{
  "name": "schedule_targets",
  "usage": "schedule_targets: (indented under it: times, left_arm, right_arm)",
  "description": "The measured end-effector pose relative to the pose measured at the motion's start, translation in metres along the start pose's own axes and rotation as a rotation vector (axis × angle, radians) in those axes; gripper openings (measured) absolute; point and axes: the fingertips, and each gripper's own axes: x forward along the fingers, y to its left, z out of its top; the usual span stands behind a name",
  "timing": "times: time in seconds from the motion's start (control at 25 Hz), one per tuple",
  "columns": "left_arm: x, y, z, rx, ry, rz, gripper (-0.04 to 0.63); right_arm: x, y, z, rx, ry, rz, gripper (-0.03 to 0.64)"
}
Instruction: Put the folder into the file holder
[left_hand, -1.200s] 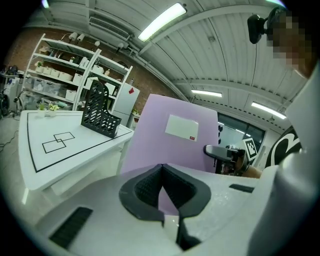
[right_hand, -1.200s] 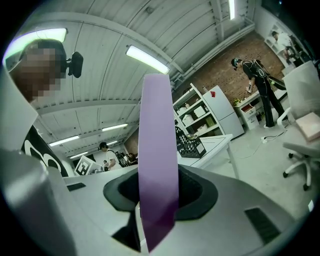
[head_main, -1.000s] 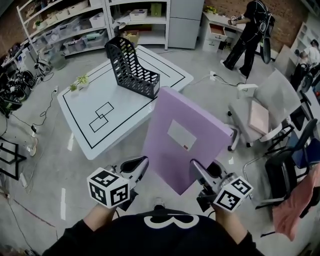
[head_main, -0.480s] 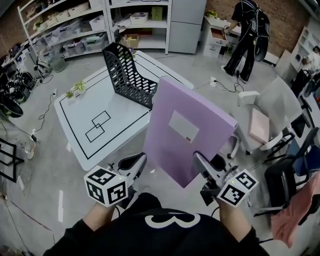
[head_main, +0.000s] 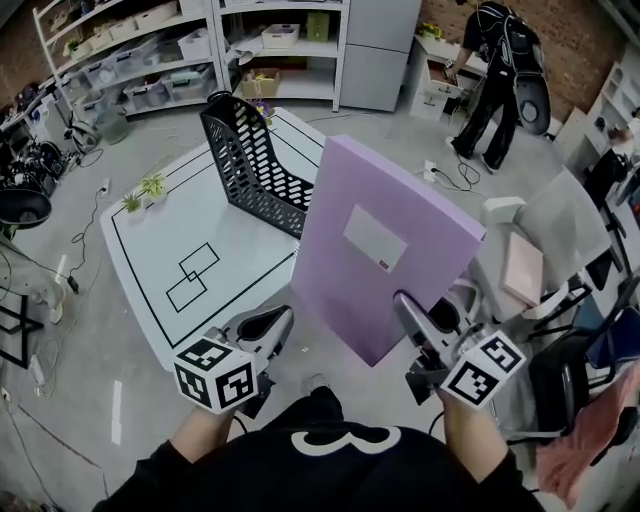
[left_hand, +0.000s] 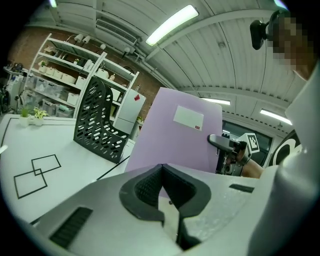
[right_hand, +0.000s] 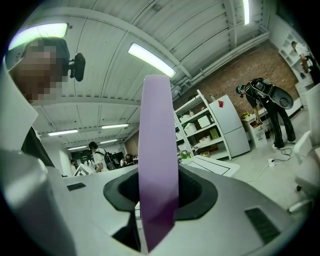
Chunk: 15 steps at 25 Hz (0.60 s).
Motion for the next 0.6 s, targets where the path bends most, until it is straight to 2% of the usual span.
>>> schedule_targets:
  times: [0.24, 0.6]
  left_arm:
    - [0.032, 0.036, 0.037, -0.046, -0.027, 0.030, 0.005]
    - [0.055, 0.094, 0.076, -0.098, -0.094, 0.105, 0.005]
  right_arm:
    - [0.052, -0.031, 0.032, -0.040, 0.036, 0.006, 0.160]
    - [0.130, -0.050, 0.087, -0.070, 0.035, 0.123, 0.160]
